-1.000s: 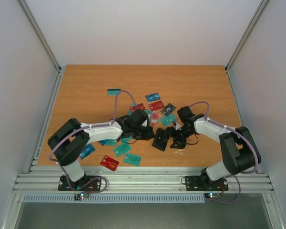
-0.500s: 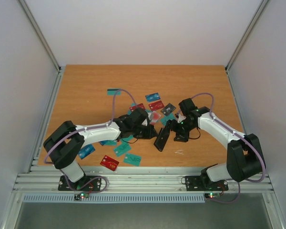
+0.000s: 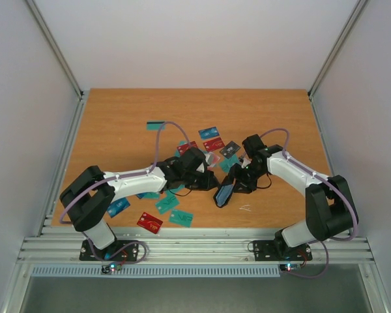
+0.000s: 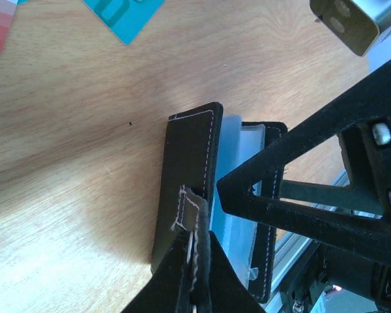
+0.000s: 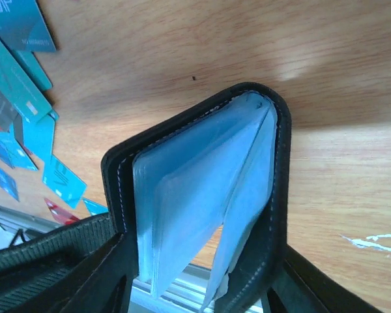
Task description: Put the credit cards into the card holder
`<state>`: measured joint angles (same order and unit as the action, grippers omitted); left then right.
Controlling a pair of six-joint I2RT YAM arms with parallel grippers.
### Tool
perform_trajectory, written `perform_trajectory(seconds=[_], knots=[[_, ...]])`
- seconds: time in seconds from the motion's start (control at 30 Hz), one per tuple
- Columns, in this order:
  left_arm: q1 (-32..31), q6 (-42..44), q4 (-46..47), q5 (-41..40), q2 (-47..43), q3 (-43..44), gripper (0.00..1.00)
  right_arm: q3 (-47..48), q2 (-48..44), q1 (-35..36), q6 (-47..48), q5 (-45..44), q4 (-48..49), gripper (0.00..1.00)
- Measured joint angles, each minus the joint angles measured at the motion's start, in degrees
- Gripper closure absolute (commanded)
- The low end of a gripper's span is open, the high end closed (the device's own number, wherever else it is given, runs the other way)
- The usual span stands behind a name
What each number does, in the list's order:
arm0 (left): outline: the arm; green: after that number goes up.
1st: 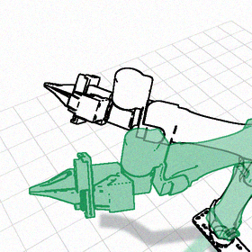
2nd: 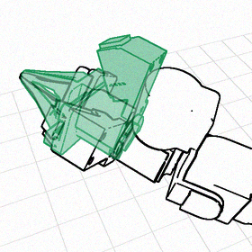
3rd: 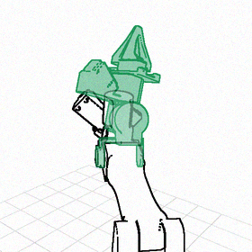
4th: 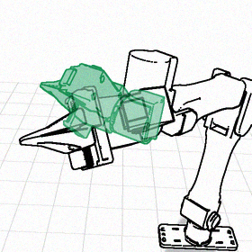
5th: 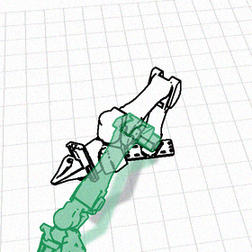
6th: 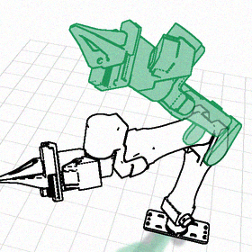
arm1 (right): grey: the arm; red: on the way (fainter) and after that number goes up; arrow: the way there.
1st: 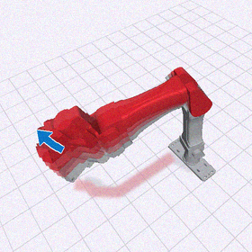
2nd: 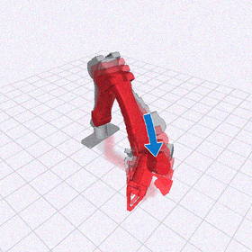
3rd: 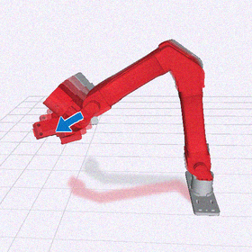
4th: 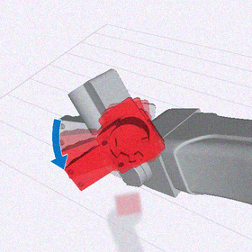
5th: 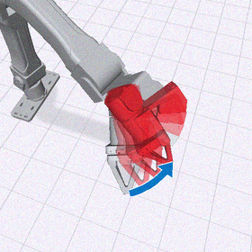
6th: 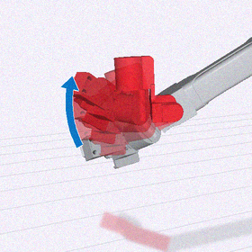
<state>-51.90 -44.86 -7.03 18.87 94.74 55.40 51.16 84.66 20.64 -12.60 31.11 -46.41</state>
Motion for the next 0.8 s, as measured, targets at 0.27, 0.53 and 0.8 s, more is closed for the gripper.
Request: perform_trajectory(seconds=[0.27,0.53,0.8], knots=[[0.0,-0.9,-0.6,-0.8,0.1,0.0,1.00,-0.7,0.0,0.0,0.2,-0.1,0.0,0.62],[0.1,-3.4,-1.4,-2.0,2.6,0.0,1.00,-2.1,-0.7,0.0,0.7,-0.7,-0.5,0.63],[1.3,-6.4,-5.1,-2.8,7.0,0.0,1.00,-2.2,-2.7,0.0,1.6,-0.7,-0.6,0.62]])
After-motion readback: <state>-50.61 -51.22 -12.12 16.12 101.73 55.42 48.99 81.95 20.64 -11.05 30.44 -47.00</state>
